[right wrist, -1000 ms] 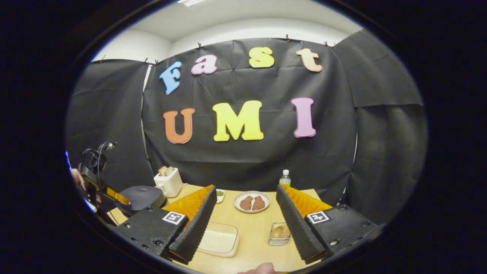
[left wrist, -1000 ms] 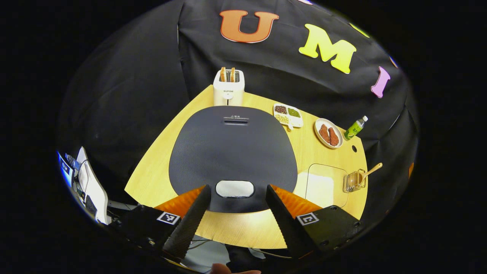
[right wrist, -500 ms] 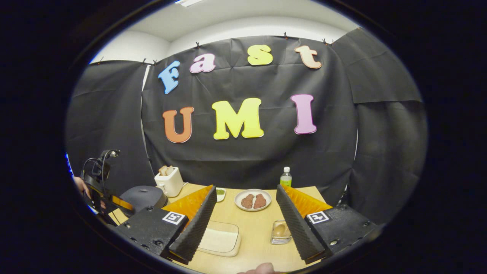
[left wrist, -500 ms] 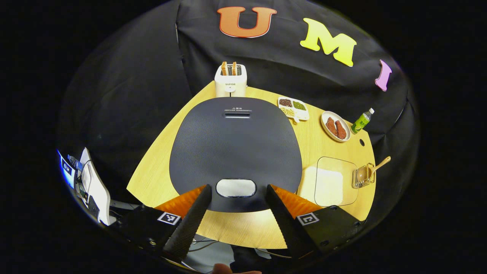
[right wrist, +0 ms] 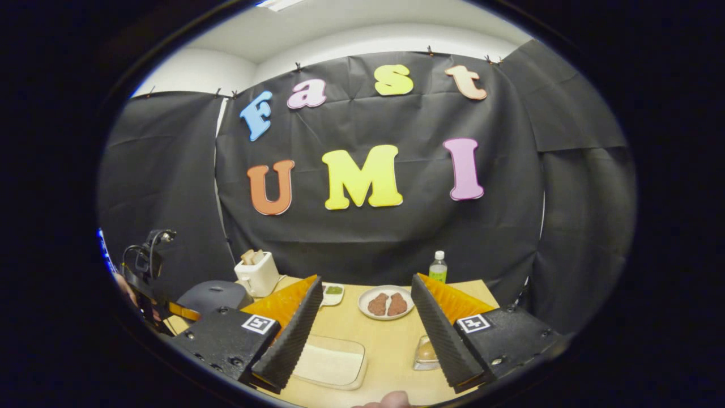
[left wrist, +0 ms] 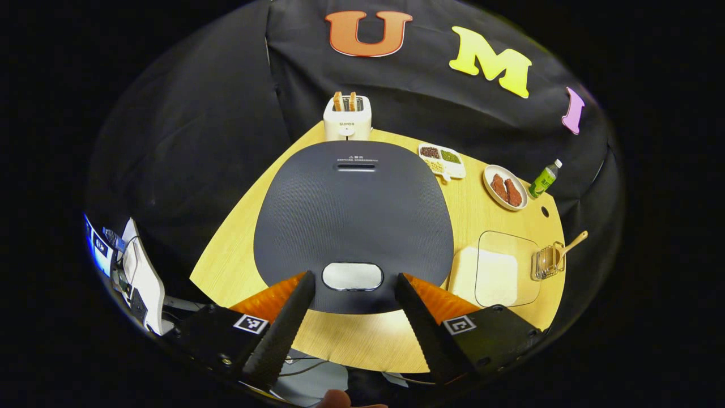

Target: Close the left gripper, press the button to open the rice cooker; take a wooden spoon from the chopstick holder with the right hand, scoop a spoonful of rice and pour it into the rice cooker, then put the wooden spoon back into the chopstick holder.

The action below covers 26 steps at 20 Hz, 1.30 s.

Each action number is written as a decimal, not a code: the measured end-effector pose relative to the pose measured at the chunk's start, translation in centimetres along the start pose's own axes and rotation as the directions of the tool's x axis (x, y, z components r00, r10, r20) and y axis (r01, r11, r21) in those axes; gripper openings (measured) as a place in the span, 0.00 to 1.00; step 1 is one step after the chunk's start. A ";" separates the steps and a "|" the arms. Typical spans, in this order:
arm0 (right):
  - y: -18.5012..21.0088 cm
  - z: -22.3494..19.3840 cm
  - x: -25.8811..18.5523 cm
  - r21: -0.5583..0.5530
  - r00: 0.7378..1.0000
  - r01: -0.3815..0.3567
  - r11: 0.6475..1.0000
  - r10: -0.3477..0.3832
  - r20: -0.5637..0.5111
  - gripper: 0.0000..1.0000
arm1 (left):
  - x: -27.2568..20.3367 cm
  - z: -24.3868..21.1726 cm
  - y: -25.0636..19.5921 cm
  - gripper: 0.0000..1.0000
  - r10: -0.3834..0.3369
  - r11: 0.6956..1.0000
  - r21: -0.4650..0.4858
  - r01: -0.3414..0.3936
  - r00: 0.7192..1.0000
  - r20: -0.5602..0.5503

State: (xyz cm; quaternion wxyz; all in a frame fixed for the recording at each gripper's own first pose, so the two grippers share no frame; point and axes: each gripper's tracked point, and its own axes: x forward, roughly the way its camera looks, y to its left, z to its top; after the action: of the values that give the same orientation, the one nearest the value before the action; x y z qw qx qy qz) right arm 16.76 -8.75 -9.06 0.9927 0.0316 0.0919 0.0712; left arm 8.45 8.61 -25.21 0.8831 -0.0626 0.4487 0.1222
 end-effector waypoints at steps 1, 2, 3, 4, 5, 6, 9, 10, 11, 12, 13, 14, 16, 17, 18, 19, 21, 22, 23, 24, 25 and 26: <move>0.2 0.2 0.5 0.003 1.000 -0.004 1.000 0.004 0.013 1.00 | 0.0 0.1 0.0 0.97 0.006 1.000 -0.006 -0.006 1.000 0.012; 0.5 0.3 0.9 -0.001 1.000 -0.016 1.000 0.016 0.021 1.00 | -0.1 0.2 0.0 0.96 0.013 1.000 -0.009 -0.013 1.000 0.022; 0.7 0.4 1.1 -0.014 0.999 -0.026 1.000 0.027 0.029 1.00 | 0.1 0.2 -0.1 0.96 0.017 1.000 -0.002 -0.017 0.999 0.033; 0.7 0.6 1.1 -0.030 0.999 -0.033 0.999 0.034 0.042 0.97 | 0.0 0.2 -0.3 0.96 0.014 1.000 0.004 -0.014 0.999 0.041; 0.8 0.9 1.0 -0.037 0.998 -0.035 0.999 0.037 0.053 0.97 | -0.1 0.4 -0.6 0.96 0.006 1.000 0.001 -0.006 0.999 0.052; 1.2 0.9 0.7 -0.034 0.998 -0.043 0.998 0.045 0.052 0.97 | -0.6 0.5 -1.0 0.97 -0.008 1.000 -0.018 0.009 0.998 0.064; 2.6 1.2 -0.8 -0.026 0.997 -0.060 0.998 0.061 0.042 0.97 | -3.1 2.3 -2.4 0.95 -0.052 0.996 -0.061 0.064 0.982 0.181; 2.8 1.5 -1.4 -0.030 0.998 -0.053 0.998 0.054 0.043 1.00 | -4.3 2.9 -3.0 0.95 -0.079 0.994 -0.057 0.094 0.970 0.230; 3.3 1.8 -2.4 -0.034 0.998 -0.051 0.998 0.052 0.043 1.00 | -5.5 3.5 -3.6 0.96 -0.109 0.991 -0.047 0.127 0.954 0.278; 4.0 2.2 -3.4 -0.037 0.998 -0.050 0.998 0.052 0.045 0.97 | -7.2 3.8 -4.2 0.95 -0.134 0.988 -0.033 0.152 0.937 0.322; 4.6 2.6 -4.6 -0.042 0.997 -0.050 0.998 0.052 0.053 1.00 | -8.9 4.0 -4.5 0.95 -0.153 0.985 -0.017 0.171 0.917 0.367; 5.1 3.0 -5.8 -0.046 0.997 -0.043 0.998 0.046 0.060 0.97 | -10.6 4.1 -4.9 0.95 -0.163 0.984 -0.003 0.180 0.895 0.415; 6.3 3.1 -7.9 -0.027 0.998 -0.034 0.999 0.036 0.055 0.97 | -14.7 3.4 -7.4 0.95 -0.254 0.966 0.079 0.248 0.830 0.497; 7.1 2.9 -9.2 -0.013 0.998 -0.035 0.999 0.035 0.047 0.97 | -17.3 2.5 -7.7 0.95 -0.287 0.958 0.135 0.254 0.800 0.527; 7.4 2.8 -10.6 -0.009 0.999 -0.023 1.000 0.024 0.042 0.96 | -18.9 2.0 -8.4 0.95 -0.315 0.949 0.184 0.255 0.768 0.557; 7.4 2.9 -12.0 -0.009 0.999 -0.004 1.000 0.004 0.041 0.97 | -20.5 1.4 -9.1 0.95 -0.346 0.938 0.221 0.266 0.733 0.585; 8.1 3.5 -14.9 -0.011 0.998 0.017 1.000 -0.016 0.058 0.97 | -24.3 1.0 -10.2 0.95 -0.390 0.921 0.276 0.276 0.652 0.650; 8.5 3.7 -16.5 -0.019 0.997 0.023 1.000 -0.022 0.072 1.00 | -25.8 0.6 -10.2 0.95 -0.391 0.920 0.280 0.273 0.632 0.669; 8.6 4.1 -17.7 -0.029 0.995 0.035 0.999 -0.032 0.090 0.96 | -26.8 -0.1 -10.0 0.95 -0.396 0.918 0.286 0.274 0.614 0.683; 8.6 4.3 -19.2 -0.033 0.994 0.047 0.998 -0.043 0.105 1.00 | -27.8 -0.8 -9.9 0.95 -0.395 0.919 0.288 0.271 0.602 0.694; 8.7 4.4 -20.5 -0.030 0.992 0.054 0.998 -0.051 0.117 0.96 | -28.8 -1.2 -9.5 0.95 -0.388 0.921 0.287 0.263 0.588 0.709; 8.8 4.4 -21.8 -0.026 0.990 0.062 0.998 -0.059 0.129 1.00 | -29.5 -1.6 -9.1 0.95 -0.383 0.924 0.285 0.257 0.574 0.724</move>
State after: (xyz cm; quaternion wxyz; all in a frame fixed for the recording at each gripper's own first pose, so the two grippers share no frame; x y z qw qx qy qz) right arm -4.87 -3.44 -0.22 0.9986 0.0185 0.0277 0.0402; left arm -7.10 -5.24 -2.32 0.9979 -0.0193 0.0195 -0.0584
